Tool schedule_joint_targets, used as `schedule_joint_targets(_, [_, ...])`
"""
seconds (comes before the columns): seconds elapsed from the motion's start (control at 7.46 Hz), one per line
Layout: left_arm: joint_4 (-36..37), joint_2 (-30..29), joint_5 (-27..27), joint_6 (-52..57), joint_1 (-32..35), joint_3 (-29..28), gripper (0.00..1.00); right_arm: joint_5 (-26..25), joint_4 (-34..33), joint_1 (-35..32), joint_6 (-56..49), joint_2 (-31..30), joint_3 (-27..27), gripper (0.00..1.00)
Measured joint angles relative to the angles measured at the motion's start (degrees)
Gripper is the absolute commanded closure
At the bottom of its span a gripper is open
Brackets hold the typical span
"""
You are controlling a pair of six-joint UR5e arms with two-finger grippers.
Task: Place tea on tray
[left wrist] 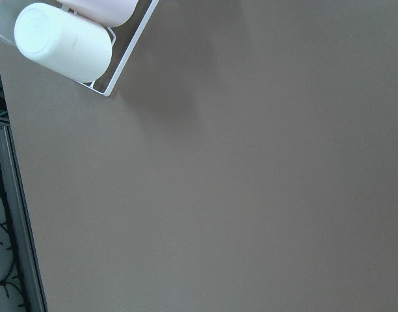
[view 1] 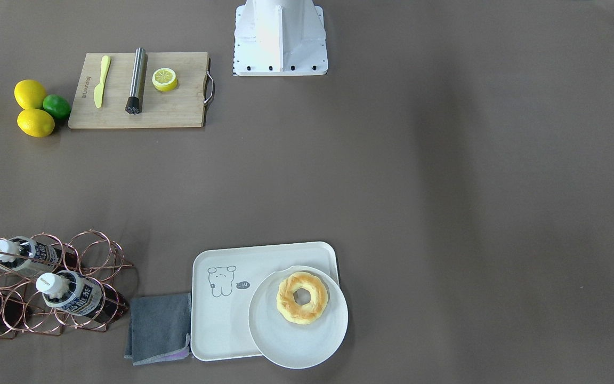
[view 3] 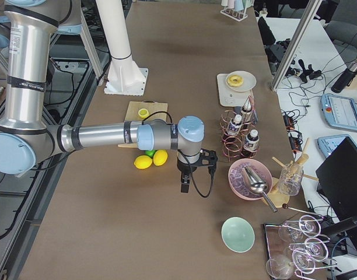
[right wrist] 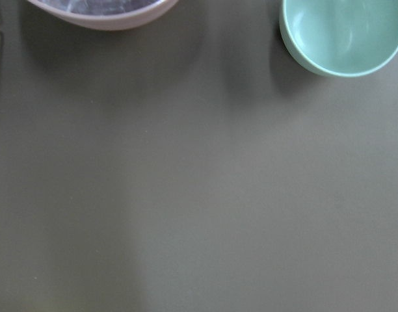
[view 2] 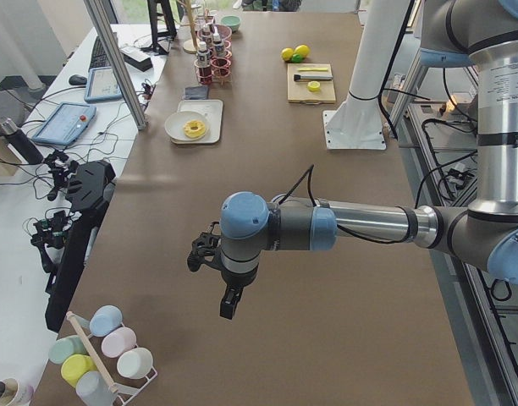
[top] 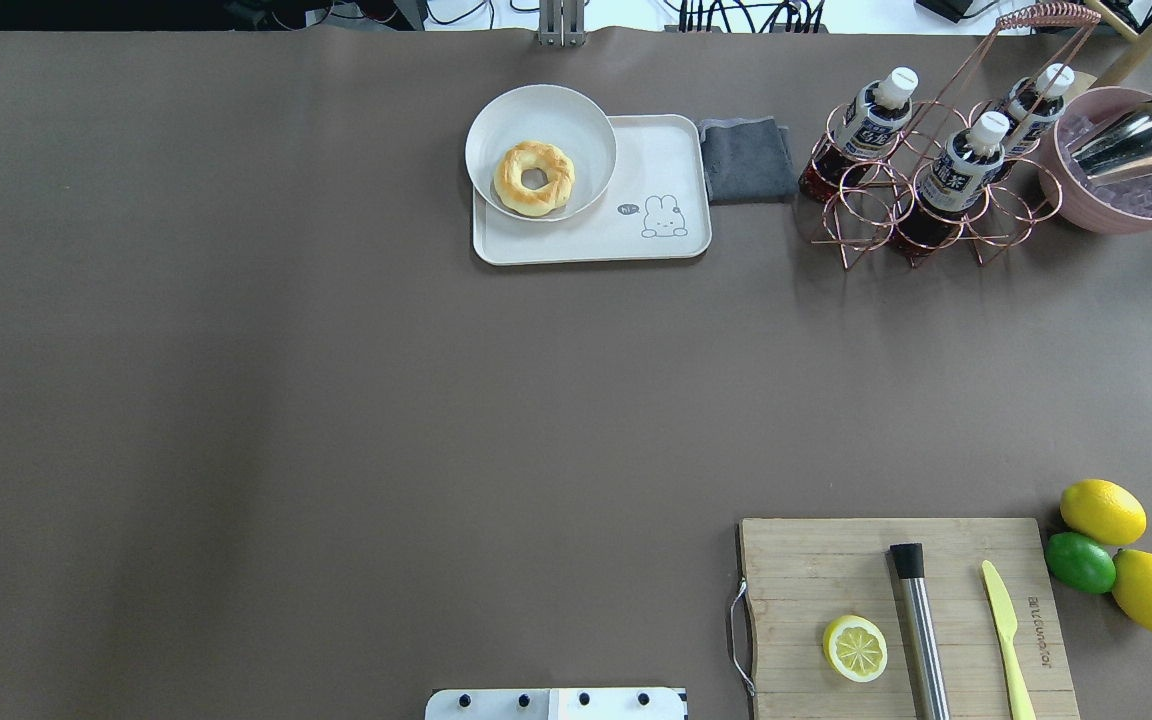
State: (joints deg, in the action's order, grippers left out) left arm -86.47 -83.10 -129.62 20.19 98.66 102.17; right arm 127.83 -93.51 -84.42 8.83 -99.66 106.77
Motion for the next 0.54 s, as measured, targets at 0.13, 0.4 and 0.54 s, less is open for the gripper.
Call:
schedule_joint_targets(0.13, [-2.24, -0.09, -0.21, 0.08, 0.01, 0.33, 0.01, 0.00, 0.63, 0.03, -0.05, 0.98, 1.01, 0.00])
schedule_joint_targets(0.4, [-9.43, -0.71, -0.31, -0.99, -0.20, 0.30, 0.02, 0.21, 2.68, 1.02, 0.01, 2.66, 3.80, 0.00])
schedule_joint_targets(0.54, [-11.35, -1.44, -0.34, -3.01, -0.85, 0.46, 0.02, 0.15, 3.27, 2.39, 0.01, 4.06, 4.76, 0.01])
